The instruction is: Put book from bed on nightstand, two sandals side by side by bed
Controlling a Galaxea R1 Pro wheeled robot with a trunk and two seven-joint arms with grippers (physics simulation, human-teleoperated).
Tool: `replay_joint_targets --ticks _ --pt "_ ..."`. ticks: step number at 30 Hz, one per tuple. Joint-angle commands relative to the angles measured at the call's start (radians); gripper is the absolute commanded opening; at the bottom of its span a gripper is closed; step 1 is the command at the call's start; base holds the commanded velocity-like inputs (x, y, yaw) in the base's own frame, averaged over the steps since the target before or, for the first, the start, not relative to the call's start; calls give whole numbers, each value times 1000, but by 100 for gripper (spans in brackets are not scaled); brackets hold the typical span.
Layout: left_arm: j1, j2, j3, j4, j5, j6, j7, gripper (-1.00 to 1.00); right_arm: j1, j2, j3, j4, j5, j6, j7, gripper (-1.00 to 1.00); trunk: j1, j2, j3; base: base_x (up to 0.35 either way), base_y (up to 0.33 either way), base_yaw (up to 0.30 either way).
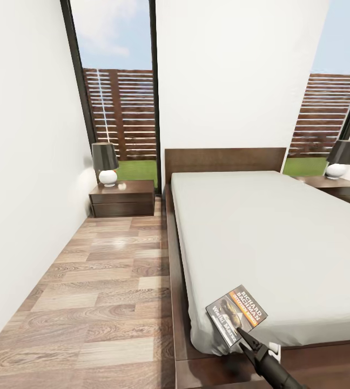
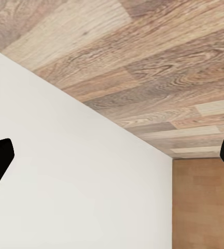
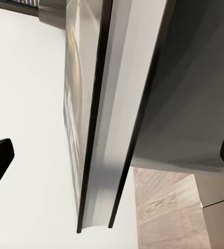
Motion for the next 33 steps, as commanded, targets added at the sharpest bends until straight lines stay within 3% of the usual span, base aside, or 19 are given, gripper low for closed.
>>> replay_joint_targets --ticks 1,33 --pt "0 0 -9 -2 10 4 4 100 -1 0 2 1 -8 10 2 100 0 0 -1 0 0 0" --pt "0 0 -9 -2 10 5 4 100 -1 4 2 1 -8 10 2 100 0 0 -1 0 0 0"
